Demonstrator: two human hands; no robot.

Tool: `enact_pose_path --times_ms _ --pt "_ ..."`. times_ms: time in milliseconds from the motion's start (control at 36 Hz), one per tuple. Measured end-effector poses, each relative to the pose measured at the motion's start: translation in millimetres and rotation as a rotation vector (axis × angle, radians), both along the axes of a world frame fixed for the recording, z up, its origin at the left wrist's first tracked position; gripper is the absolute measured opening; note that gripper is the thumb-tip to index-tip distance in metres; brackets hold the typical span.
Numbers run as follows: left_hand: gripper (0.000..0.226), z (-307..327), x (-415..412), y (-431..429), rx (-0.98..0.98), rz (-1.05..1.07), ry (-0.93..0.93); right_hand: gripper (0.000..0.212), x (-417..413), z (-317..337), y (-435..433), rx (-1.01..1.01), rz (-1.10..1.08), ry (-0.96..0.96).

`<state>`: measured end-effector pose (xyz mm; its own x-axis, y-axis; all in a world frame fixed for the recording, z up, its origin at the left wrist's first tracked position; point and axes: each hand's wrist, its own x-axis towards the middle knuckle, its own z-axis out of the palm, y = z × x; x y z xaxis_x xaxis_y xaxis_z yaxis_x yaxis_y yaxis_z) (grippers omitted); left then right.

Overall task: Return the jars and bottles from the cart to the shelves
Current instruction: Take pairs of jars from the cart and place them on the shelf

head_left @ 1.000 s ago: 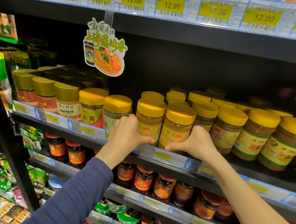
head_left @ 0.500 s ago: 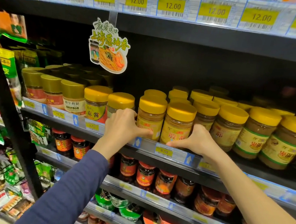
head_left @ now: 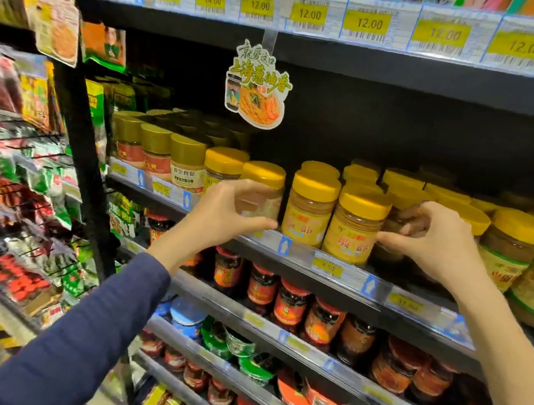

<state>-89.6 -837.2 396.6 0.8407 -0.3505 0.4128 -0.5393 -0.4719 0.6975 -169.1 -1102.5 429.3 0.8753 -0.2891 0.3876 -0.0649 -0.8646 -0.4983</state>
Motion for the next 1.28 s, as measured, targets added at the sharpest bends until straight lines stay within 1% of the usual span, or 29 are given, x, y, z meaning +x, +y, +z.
enact_pose_path --times_ms 56,111,222,333,444,528,583,667,778,944,1028,1139,1278 --pt "0.064 2 -3 21 0.031 -0.004 -0.004 0.038 -9 6 12 -0.03 0.023 -0.024" --pt "0.066 4 -5 47 0.068 0.007 0.001 0.037 -13 9 32 -0.032 0.076 0.005" --pt "0.062 1 -9 112 0.152 0.052 0.008 0.055 -1 0 92 -0.075 0.247 0.071" --pt "0.061 -9 -17 196 0.234 0.157 0.068 0.067 25 -22 174 -0.109 0.45 0.181" --pt "0.064 -24 -32 290 0.378 0.279 0.122 0.068 54 -42 269 -0.155 0.662 0.318" --pt "0.061 -36 -49 357 0.436 0.392 0.168 0.071 75 -59 340 -0.207 0.815 0.403" --pt "0.061 -44 -62 399 0.468 0.472 0.221 0.072 85 -70 388 -0.206 0.897 0.465" --pt "0.063 -57 -82 454 0.47 0.556 0.329 0.072 97 -87 456 -0.232 0.994 0.52" --pt "0.056 -79 -103 515 0.49 0.671 0.415 0.076 113 -112 539 -0.29 1.109 0.57" --pt "0.063 -114 -111 590 0.557 0.83 0.545 0.08 144 -146 645 -0.441 1.24 0.573" --pt "0.066 -133 -103 620 0.583 0.904 0.609 0.078 167 -161 690 -0.488 1.298 0.569" --pt "0.059 -156 -76 652 0.555 0.953 0.662 0.073 200 -178 741 -0.531 1.353 0.596" --pt "0.062 -186 -25 693 0.418 0.979 0.755 0.076 256 -206 800 -0.541 1.408 0.669"
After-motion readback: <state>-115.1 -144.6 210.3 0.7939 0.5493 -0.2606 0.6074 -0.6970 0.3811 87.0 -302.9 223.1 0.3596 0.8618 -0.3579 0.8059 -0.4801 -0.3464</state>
